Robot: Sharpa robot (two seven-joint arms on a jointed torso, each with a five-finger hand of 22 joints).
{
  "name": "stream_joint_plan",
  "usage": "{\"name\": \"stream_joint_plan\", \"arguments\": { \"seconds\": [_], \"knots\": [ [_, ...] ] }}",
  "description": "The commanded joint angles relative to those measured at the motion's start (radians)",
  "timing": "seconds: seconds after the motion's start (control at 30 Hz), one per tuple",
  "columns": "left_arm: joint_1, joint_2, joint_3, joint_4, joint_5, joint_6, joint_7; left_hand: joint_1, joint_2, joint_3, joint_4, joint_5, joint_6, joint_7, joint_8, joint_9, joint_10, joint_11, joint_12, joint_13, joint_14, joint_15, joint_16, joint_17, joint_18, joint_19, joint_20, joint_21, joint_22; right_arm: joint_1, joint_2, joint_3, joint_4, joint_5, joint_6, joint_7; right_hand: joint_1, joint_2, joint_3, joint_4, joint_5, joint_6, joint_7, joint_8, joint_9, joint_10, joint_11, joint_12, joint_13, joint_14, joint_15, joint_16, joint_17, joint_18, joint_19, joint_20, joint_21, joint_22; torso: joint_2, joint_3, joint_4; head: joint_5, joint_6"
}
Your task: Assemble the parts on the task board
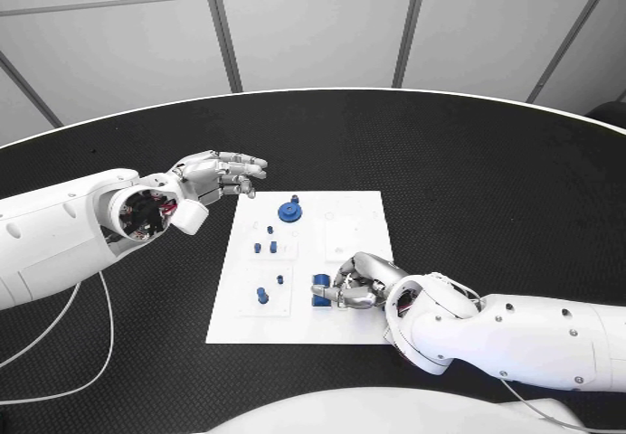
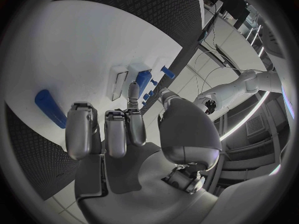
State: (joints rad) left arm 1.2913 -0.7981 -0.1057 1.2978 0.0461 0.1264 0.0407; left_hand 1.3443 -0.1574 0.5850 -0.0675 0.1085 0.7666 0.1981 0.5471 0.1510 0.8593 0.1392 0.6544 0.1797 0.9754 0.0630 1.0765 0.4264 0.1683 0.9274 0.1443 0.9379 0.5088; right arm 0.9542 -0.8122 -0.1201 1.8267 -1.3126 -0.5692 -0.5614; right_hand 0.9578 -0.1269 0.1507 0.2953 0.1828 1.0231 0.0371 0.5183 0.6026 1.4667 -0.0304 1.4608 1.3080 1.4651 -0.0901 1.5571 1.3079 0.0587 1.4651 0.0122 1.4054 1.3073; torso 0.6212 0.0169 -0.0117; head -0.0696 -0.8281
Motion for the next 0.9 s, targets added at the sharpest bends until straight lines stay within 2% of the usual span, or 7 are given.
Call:
{"name": "stream_joint_plan", "arguments": {
  "seconds": [0.03, 0.2, 0.27, 0.37, 0.43, 0.67, 0.9],
  "knots": [
    [0.000, 0.000, 0.000, 0.000, 0.000, 0.000, 0.000, -0.004, 0.006, -0.003, 0.003, 0.002, -0.009, 0.016, 0.006, -0.001, -0.007, 0.001, 0.004, -0.001, -0.006, 0.000, 0.000, -0.001, 0.017, -0.001, 0.004, -0.002, -0.002, 0.000, -0.001, 0.000, 0.000, 0.000, 0.002, 0.000, -0.008, 0.001, -0.006, -0.002, -0.006, -0.008, 0.000, 0.006, 0.001, 0.040, -0.005, -0.004, 0.155, 0.100, -0.009, 0.001, 0.235, -0.016, 0.060, -0.007, -0.002, 0.122, 0.000, 0.0000, -0.0005, -0.001, 0.000],
    [0.000, 0.000, 0.000, 0.000, 0.000, -0.001, 0.000, -0.004, 0.005, -0.003, 0.003, 0.002, -0.009, 0.016, 0.006, -0.001, -0.008, 0.001, 0.004, -0.001, -0.006, 0.000, 0.000, -0.002, 0.017, 0.000, 0.004, -0.002, -0.002, 0.000, -0.005, 0.000, 0.008, -0.002, -0.008, 0.010, -0.006, 0.003, -0.009, -0.003, -0.007, -0.010, 0.000, 0.006, 0.002, 0.040, -0.005, -0.004, 0.155, 0.100, -0.009, 0.001, 0.235, -0.016, 0.060, -0.007, -0.003, 0.122, 0.000, 0.0004, 0.0001, -0.001, 0.000],
    [0.000, -0.001, 0.000, 0.001, 0.000, -0.001, -0.001, -0.004, 0.005, -0.003, 0.003, 0.002, -0.009, 0.016, 0.006, -0.001, -0.008, 0.001, 0.004, -0.001, -0.006, 0.000, 0.000, -0.002, 0.017, 0.000, 0.004, -0.002, -0.002, 0.000, -0.010, 0.000, 0.018, -0.012, -0.017, 0.024, 0.010, 0.010, -0.013, -0.003, 0.015, -0.012, 0.000, 0.008, 0.005, 0.041, -0.005, -0.002, 0.157, 0.100, -0.009, 0.001, 0.237, -0.017, 0.060, -0.007, -0.002, 0.123, 0.001, 0.0013, 0.0005, -0.002, 0.001],
    [0.000, -0.004, 0.000, 0.003, 0.000, -0.001, -0.001, -0.004, 0.005, -0.003, 0.003, 0.002, -0.009, 0.016, 0.006, -0.001, -0.008, 0.001, 0.004, -0.001, -0.006, 0.000, 0.000, -0.002, 0.017, 0.000, 0.004, -0.002, -0.002, 0.000, -0.025, 0.000, 0.043, -0.025, -0.029, 0.043, 0.094, 0.018, -0.002, -0.011, 0.084, -0.016, -0.002, 0.011, 0.011, 0.046, -0.007, 0.004, 0.166, 0.101, -0.011, 0.003, 0.241, -0.018, 0.062, -0.008, 0.003, 0.129, 0.002, 0.0024, 0.0000, -0.001, 0.003],
    [0.000, -0.005, 0.000, 0.003, 0.000, -0.002, -0.001, -0.004, 0.005, -0.003, 0.003, 0.002, -0.009, 0.016, 0.006, -0.001, -0.008, 0.001, 0.004, -0.001, -0.006, 0.000, 0.000, -0.002, 0.017, 0.000, 0.004, -0.002, -0.002, 0.000, -0.034, 0.000, 0.054, -0.029, -0.032, 0.050, 0.152, 0.025, 0.022, -0.021, 0.059, -0.019, -0.003, 0.008, 0.011, 0.047, -0.007, 0.005, 0.168, 0.101, -0.011, 0.004, 0.242, -0.018, 0.063, -0.009, 0.005, 0.132, 0.001, 0.0027, -0.0014, 0.001, 0.002],
    [0.000, -0.004, 0.000, 0.001, 0.000, -0.002, 0.001, -0.004, 0.005, -0.003, 0.003, 0.002, -0.009, 0.016, 0.006, -0.001, -0.008, 0.001, 0.004, -0.001, -0.006, 0.000, 0.000, -0.002, 0.017, 0.000, 0.004, -0.002, -0.002, 0.000, -0.107, 0.000, 0.109, -0.030, -0.055, 0.100, 0.210, 0.011, 0.053, -0.025, 0.055, -0.027, 0.000, -0.002, 0.007, 0.047, -0.006, 0.005, 0.171, 0.101, -0.010, 0.004, 0.242, -0.018, 0.062, -0.009, 0.002, 0.131, -0.003, 0.0029, -0.0018, -0.004, 0.004],
    [0.000, -0.002, 0.000, -0.003, 0.000, -0.003, 0.004, -0.003, 0.006, -0.003, 0.004, 0.003, -0.009, 0.016, 0.006, -0.001, -0.008, 0.001, 0.005, -0.001, -0.006, 0.000, 0.000, -0.002, 0.017, 0.000, 0.004, -0.003, -0.003, 0.007, -0.221, -0.001, 0.163, -0.039, -0.061, 0.136, 0.291, -0.016, 0.109, -0.041, 0.062, -0.079, 0.034, -0.084, -0.032, 0.044, 0.022, 0.000, 0.171, 0.101, 0.013, 0.003, 0.241, -0.018, 0.061, 0.008, -0.001, 0.132, -0.007, 0.0035, -0.0105, -0.018, 0.007]
  ]
}}
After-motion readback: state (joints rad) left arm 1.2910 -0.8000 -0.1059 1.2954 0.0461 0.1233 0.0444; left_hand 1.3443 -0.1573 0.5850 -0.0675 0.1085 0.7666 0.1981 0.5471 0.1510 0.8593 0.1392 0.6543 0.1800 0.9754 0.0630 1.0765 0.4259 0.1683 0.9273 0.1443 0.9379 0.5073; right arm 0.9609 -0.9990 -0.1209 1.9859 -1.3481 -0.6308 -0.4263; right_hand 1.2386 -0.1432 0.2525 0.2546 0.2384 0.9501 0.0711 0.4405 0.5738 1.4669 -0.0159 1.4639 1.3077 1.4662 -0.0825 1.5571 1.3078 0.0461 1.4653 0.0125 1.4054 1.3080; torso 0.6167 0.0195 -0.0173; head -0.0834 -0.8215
